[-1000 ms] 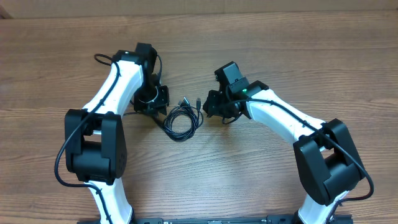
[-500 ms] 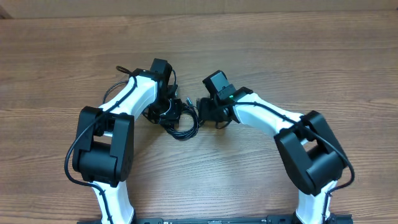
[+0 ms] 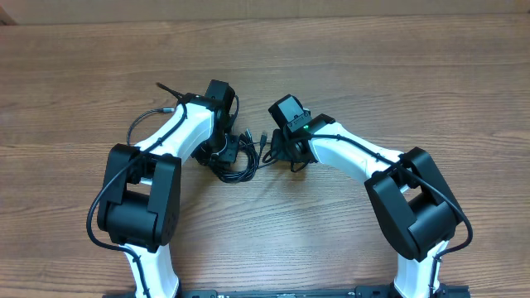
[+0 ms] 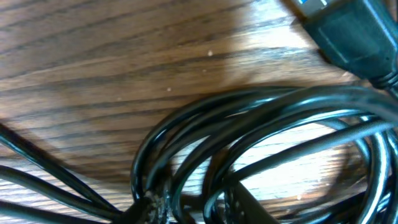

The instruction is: Untangle cables

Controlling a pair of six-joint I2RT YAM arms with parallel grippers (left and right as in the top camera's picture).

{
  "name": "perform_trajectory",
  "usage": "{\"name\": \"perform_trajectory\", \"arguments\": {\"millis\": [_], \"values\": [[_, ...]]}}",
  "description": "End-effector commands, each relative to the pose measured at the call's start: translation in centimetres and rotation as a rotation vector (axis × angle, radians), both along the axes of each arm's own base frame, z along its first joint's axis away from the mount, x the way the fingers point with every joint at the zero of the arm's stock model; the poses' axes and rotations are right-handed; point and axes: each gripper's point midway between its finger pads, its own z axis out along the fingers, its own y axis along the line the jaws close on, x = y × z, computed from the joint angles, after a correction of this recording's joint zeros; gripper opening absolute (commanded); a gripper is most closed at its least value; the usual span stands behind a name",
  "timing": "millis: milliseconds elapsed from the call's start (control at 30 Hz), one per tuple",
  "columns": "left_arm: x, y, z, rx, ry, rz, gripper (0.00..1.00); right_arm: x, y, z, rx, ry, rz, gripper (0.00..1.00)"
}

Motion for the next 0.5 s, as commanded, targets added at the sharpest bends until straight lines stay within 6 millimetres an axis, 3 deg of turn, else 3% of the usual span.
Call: {"name": "perform_trajectory", "arguments": {"millis": [0,167,367,433,467], "values": [[-1.1,1.3,-1.4,0.045,0.041,0.017,0.36,0.4,-2.6,-1.0,-0.085,-0.005,-0.061,0.25],[0.1,-0.2,0.5,-0.032,0.021,0.018,0.4,0.2,-1.7,-0.9,-0.038,0.011,-0.046,0.3],[1.7,-0.9,7.5,-0.077,-0.08,0.09,0.48,0.2,-1.7,-0.9,-0.038,0.011,-0.043,0.39],[0.8,-0.7,8.8,-0.077,-0.073,0.161,0.43,0.2,-1.7,-0.9,-0.038,0.011,-0.043,0.4],[0.2,-0.5,9.0,-0.067,-0.051,0.204,0.33,0.2,-1.6,-0.9,-0.035,0.013,-0.042,0.4]]}}
